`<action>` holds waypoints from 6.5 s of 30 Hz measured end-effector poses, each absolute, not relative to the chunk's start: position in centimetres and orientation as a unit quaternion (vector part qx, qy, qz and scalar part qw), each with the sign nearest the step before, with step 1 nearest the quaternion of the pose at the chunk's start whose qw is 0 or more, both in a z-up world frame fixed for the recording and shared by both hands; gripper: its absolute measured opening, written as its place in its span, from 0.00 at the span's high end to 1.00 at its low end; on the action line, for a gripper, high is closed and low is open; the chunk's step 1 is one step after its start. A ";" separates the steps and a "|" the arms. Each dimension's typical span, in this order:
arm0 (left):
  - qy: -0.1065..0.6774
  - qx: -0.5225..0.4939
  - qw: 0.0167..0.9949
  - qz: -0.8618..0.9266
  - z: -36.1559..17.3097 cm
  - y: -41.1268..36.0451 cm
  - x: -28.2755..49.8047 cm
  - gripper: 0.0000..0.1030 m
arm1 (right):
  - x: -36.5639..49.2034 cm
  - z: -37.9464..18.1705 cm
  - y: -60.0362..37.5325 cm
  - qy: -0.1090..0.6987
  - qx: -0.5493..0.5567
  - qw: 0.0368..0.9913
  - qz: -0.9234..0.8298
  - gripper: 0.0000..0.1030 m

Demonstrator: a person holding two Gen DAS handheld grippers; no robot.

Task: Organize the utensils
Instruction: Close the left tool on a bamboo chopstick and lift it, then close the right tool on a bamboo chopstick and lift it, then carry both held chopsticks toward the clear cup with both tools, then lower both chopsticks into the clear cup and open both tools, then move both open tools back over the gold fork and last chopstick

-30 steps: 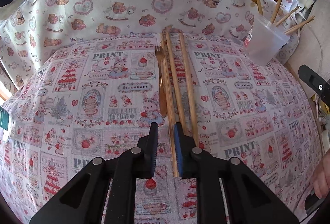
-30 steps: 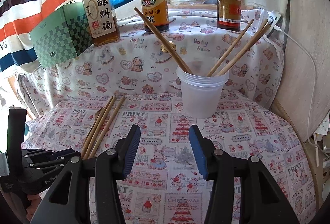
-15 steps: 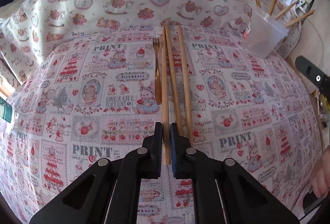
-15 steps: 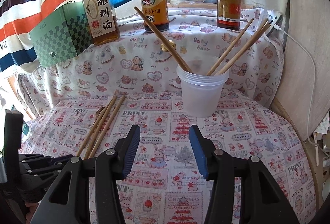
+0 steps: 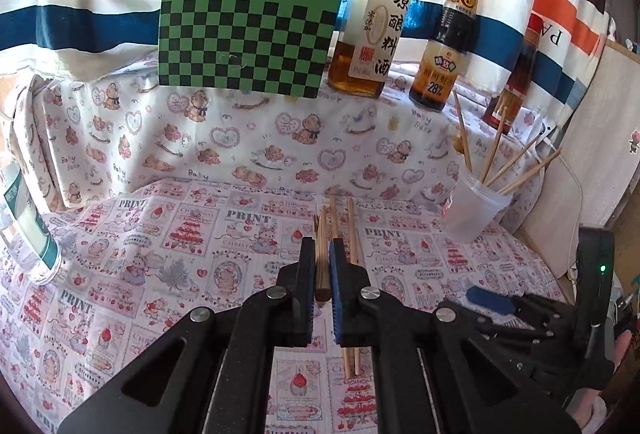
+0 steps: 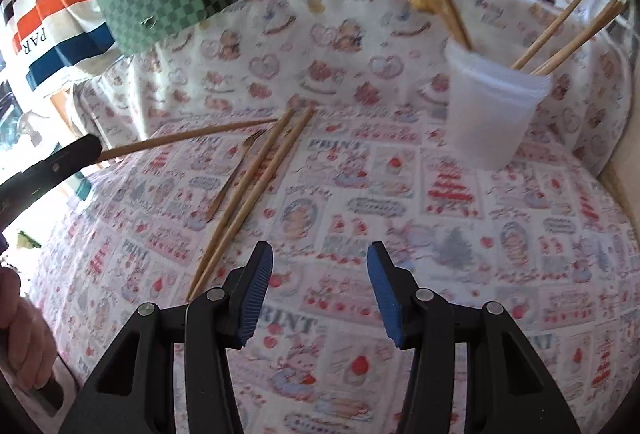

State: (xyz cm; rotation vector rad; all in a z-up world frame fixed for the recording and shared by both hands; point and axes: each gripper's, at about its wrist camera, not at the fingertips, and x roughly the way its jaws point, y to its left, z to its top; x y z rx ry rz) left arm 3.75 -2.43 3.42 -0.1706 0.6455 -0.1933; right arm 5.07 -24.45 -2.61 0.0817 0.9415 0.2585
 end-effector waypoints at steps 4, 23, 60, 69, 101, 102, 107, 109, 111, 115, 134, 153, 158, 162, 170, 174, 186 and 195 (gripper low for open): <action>0.319 -0.081 0.942 -0.065 3.0 -2.0 4.0 0.94 | 5.1 -2.8 -22.8 0.471 0.044 0.869 0.144 0.58; 0.335 -0.126 0.933 -0.043 1.7 0.9 5.5 0.93 | 6.6 -5.2 -15.8 0.534 -0.017 0.829 0.165 0.70; 0.261 -0.090 0.958 -0.073 4.0 -0.1 3.4 0.94 | 1.6 8.0 -25.0 0.305 0.019 0.951 0.046 0.95; 0.242 -0.107 0.960 -0.087 4.9 0.5 2.5 0.94 | 0.8 10.4 -25.9 0.293 0.023 0.954 0.053 0.95; 0.177 -0.048 0.964 -0.192 19.3 -13.4 5.0 0.94 | 4.3 21.5 -34.2 0.199 0.038 0.979 0.019 0.95; 0.178 -0.043 0.964 -0.192 19.5 -14.2 5.4 0.94 | 4.6 21.7 -34.4 0.195 0.040 0.980 0.019 0.95; 0.180 -0.043 0.960 -0.213 20.1 -16.7 7.3 0.94 | 6.6 22.0 -36.0 0.192 0.049 0.980 0.014 0.95; 0.185 -0.049 0.955 -0.225 20.3 -17.6 8.2 0.94 | 7.4 21.9 -36.7 0.194 0.051 0.980 0.011 0.95; 0.184 -0.050 0.953 -0.234 20.6 -18.5 8.8 0.94 | 8.1 21.8 -37.3 0.195 0.055 0.979 0.006 0.95; 0.152 -0.030 0.963 -0.219 20.9 -19.8 9.7 0.94 | 9.1 21.3 -38.5 0.186 0.068 0.980 0.005 0.94; 0.139 -0.113 0.959 -0.220 19.0 -19.0 13.4 0.94 | 11.7 14.9 -39.1 0.241 0.072 0.968 0.014 0.95; 0.095 -0.113 0.972 -0.185 18.2 -19.4 14.2 0.94 | 11.8 13.3 -39.2 0.272 0.077 0.959 0.031 0.95; 0.101 -0.110 0.970 -0.194 17.2 -19.8 14.5 0.94 | 12.0 12.9 -39.4 0.274 0.082 0.958 0.029 0.95; 0.131 -0.100 0.966 -0.197 15.4 -20.0 15.2 0.94 | 11.9 12.5 -39.4 0.273 0.082 0.958 0.028 0.95; 0.156 -0.045 0.966 -0.201 14.0 -20.4 14.0 0.56 | 11.2 12.8 -38.9 0.264 0.067 0.962 0.030 0.58; 0.149 -0.007 0.973 -0.175 14.7 -20.3 12.3 0.36 | 10.5 13.7 -39.1 0.251 0.071 0.965 0.025 0.48; 0.106 -0.010 0.986 -0.129 17.8 -13.9 6.0 0.14 | 4.4 16.5 -37.7 0.187 0.057 0.981 0.011 0.34; 0.078 0.005 0.994 -0.079 17.6 -9.9 0.8 0.06 | 0.2 15.3 -34.9 0.182 0.049 0.982 0.031 0.34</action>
